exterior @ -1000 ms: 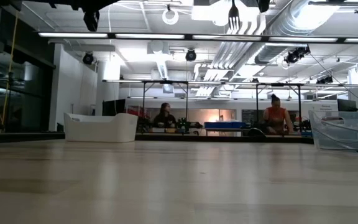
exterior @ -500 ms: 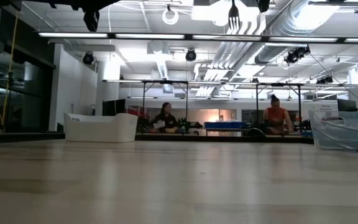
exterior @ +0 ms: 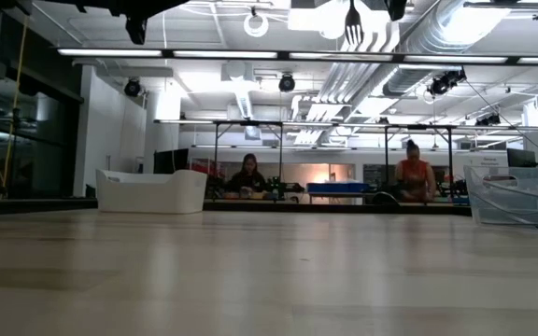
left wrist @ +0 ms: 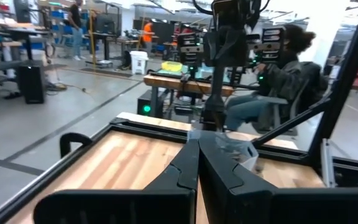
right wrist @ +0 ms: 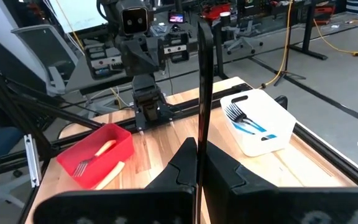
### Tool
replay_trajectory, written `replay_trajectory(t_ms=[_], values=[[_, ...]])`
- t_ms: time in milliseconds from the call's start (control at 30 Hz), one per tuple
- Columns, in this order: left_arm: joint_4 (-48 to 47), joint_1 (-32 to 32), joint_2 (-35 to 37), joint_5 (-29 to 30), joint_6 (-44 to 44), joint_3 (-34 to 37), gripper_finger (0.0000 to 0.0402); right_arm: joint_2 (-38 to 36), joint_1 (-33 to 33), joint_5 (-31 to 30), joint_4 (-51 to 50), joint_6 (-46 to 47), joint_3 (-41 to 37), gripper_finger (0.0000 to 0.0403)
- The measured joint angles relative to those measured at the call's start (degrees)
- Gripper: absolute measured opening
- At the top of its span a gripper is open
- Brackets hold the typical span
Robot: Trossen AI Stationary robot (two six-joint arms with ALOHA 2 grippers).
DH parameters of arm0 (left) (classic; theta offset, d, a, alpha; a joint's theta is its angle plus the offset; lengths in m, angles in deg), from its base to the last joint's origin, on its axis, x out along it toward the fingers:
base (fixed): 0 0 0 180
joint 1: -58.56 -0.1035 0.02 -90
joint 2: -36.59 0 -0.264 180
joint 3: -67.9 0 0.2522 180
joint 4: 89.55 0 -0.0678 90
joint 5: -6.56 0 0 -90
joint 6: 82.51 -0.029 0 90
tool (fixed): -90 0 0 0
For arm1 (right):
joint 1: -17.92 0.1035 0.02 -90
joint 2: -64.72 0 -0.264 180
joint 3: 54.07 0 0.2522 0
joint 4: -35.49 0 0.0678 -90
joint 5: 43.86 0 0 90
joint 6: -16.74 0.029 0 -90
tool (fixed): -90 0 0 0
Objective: Sort silverware by color (type)
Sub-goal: Put the black fork into the transparent bin
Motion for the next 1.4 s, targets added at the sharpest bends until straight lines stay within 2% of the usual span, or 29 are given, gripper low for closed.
replay_trajectory(t_ms=[333, 867, 1067, 1400], values=[[0.00, 0.00, 0.00, 2.69, -0.55, 0.00, 0.0000, 0.00, -2.56, 2.66, 0.01, 1.82, 0.00, 0.0000], [0.11, 0.00, 0.00, 2.91, 0.55, 0.00, 0.0000, 0.00, -3.23, 3.83, -0.06, 2.03, 0.00, 0.0000], [5.03, 0.00, 0.59, 2.91, 0.31, -0.11, 0.0000, 0.00, -3.21, 3.83, -0.35, 3.09, 0.00, 0.0000], [5.11, 0.00, 1.14, 2.91, -0.50, -0.11, 0.0000, 0.00, -3.21, 3.83, -3.11, 3.44, 0.00, 0.0000]])
